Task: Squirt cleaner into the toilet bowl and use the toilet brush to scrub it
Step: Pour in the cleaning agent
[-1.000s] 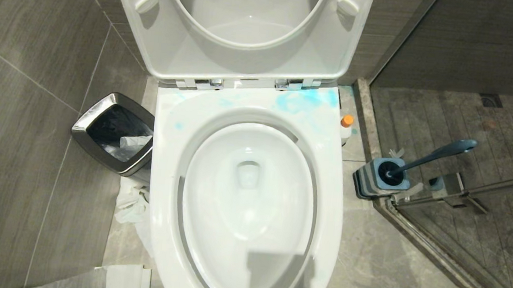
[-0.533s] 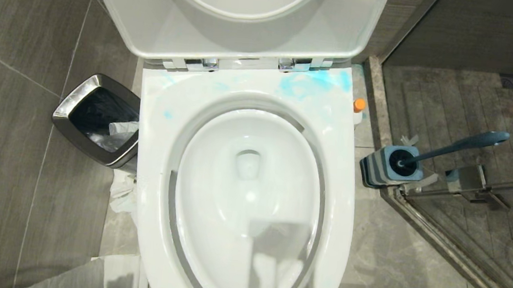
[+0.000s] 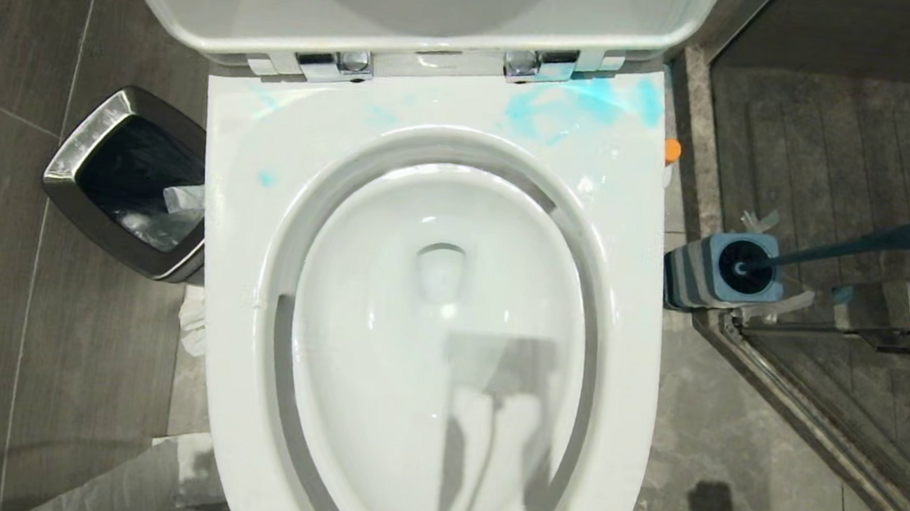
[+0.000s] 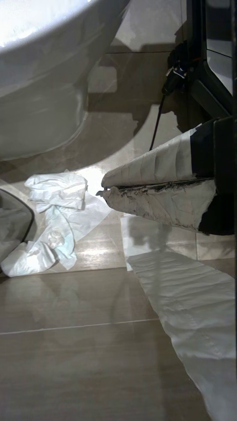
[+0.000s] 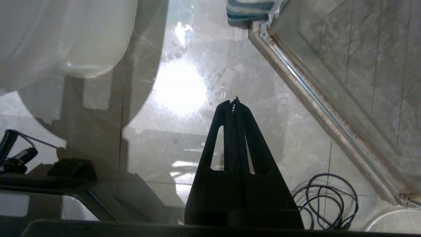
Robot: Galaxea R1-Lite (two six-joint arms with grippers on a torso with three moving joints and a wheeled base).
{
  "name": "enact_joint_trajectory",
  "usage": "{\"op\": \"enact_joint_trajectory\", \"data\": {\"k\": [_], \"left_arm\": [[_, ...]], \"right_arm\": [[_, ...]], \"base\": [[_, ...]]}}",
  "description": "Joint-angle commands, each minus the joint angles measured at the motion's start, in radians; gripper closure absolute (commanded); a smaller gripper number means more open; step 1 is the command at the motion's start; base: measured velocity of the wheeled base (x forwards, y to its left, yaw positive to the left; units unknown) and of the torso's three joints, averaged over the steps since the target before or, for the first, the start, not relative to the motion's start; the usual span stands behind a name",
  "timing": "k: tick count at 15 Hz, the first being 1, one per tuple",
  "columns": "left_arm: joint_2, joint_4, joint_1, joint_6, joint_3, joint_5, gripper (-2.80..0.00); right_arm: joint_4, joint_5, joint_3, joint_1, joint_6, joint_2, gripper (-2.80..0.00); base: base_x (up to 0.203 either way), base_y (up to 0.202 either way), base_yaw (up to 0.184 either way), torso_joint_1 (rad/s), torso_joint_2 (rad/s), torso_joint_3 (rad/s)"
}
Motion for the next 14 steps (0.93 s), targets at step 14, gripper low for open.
{"op": "enact_joint_trajectory", "data": {"k": [14], "left_arm": [[0.001,-0.001,0.0,0.0,0.0,0.0,0.0]], "right_arm": [[-0.001,0.0,0.0,0.0,-0.002,-0.001,0.0]], "base": [[0.0,0.0,0.0,0.004,0.0,-0.132]]}}
